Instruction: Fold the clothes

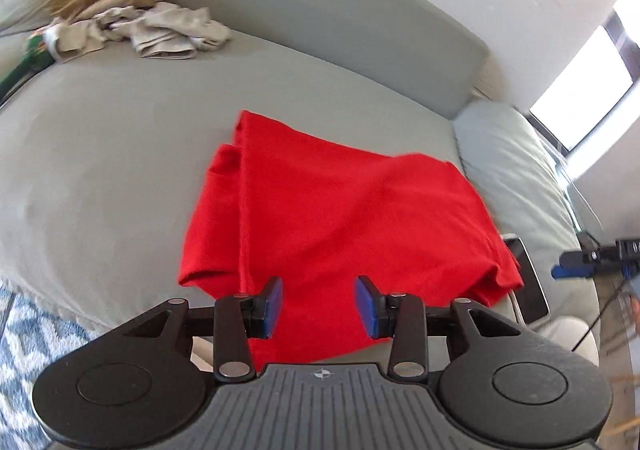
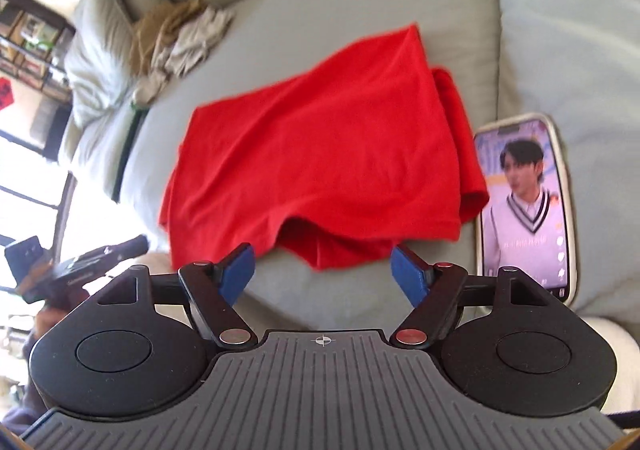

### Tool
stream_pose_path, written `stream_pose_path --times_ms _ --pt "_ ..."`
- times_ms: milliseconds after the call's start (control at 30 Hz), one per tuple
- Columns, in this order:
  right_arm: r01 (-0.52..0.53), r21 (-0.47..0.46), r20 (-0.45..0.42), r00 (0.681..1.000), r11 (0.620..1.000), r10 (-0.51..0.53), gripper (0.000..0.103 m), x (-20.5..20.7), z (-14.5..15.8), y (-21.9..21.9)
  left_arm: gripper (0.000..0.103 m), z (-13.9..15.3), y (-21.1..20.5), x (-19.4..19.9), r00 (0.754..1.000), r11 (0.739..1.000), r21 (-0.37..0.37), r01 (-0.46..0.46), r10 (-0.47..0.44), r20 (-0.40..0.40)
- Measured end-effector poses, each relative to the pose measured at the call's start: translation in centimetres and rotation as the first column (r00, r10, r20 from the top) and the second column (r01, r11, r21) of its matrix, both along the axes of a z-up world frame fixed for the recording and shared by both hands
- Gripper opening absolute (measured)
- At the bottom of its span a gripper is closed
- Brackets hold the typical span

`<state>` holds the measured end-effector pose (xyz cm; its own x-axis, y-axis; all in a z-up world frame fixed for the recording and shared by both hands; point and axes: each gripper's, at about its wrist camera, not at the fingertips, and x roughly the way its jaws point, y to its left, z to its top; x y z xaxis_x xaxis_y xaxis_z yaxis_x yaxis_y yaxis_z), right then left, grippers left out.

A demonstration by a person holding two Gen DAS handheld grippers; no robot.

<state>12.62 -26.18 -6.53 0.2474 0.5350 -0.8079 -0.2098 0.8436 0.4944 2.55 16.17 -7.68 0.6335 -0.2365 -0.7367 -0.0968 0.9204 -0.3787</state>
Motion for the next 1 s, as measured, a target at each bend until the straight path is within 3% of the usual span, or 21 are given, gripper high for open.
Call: stream_pose_path --times_ms 33,100,167,200,267,433,500,533,567,600,733,800,867,1000 --pt "0.022 -0.003 0.032 0.999 1.0 -0.022 0.071 -0.2 0.1 0.2 0.04 -0.3 0.1 -0.1 0.999 0.999 0.005 -0.052 0.052 -0.008" --pt "0.047 0.028 0.116 0.992 0.998 -0.05 0.054 -0.7 -0.1 1.0 0.04 -1.0 0.3 0.2 0.994 0.994 0.028 -0.104 0.105 -0.043" --pt "0.048 0.027 0.182 0.982 0.998 -0.052 0.049 -0.6 -0.8 2.5 0.04 -2.0 0.2 0.8 0.991 0.995 0.028 -0.1 0.102 -0.087" --pt "0.048 0.016 0.206 0.977 0.999 -0.051 0.048 -0.4 -1.4 3.3 0.04 -2.6 0.1 1.2 0.99 0.995 0.029 -0.091 0.093 -0.108" --pt "0.111 -0.029 0.158 0.982 0.993 -0.105 0.048 0.7 -3.1 3.8 0.04 -3.7 -0.2 1.8 0.984 0.995 0.054 -0.087 0.094 -0.149" --pt "0.175 0.099 0.037 0.983 0.98 -0.179 0.048 0.7 -5.8 3.9 0.039 -5.5 0.2 2.1 0.98 0.994 0.067 -0.091 0.102 -0.174" --pt "0.169 0.067 0.051 0.984 0.983 -0.173 0.049 0.5 -6.3 4.1 0.038 -5.8 0.2 2.4 0.979 0.995 0.061 -0.078 0.088 -0.182" --pt "0.169 0.041 0.055 0.984 0.985 -0.171 0.049 0.6 -6.5 4.2 0.031 -5.9 0.2 2.6 0.979 0.996 0.056 -0.07 0.08 -0.187" --pt "0.169 0.018 0.059 0.984 0.985 -0.17 0.049 0.7 -6.7 4.2 0.009 -5.8 0.1 2.8 0.98 0.997 0.046 -0.06 0.067 -0.188" --pt "0.177 0.012 0.056 0.983 0.984 -0.177 0.049 0.8 -6.9 4.1 0.003 -5.2 -0.1 2.8 0.984 0.998 0.045 -0.045 0.053 -0.171" --pt "0.197 0.02 0.039 0.98 0.98 -0.197 0.049 0.9 -7.3 3.2 0.003 -0.2 -1.1 2.6 1.0 0.992 0.126 0.02 -0.019 -0.004" --pt "0.192 0.002 0.05 0.98 0.981 -0.192 0.049 0.9 -7.0 3.2 0.003 2.1 -0.6 3.0 0.998 0.992 0.12 0.025 -0.031 0.053" --pt "0.184 -0.018 0.061 0.981 0.983 -0.183 0.049 0.7 -6.8 3.3 0.003 2.7 0.1 3.8 0.999 0.993 0.119 0.021 -0.026 0.042" --pt "0.162 -0.051 0.062 0.985 0.985 -0.159 0.054 0.5 -7.0 3.8 0.003 0.5 1.9 3.7 0.997 0.998 0.06 -0.009 0.013 -0.07"
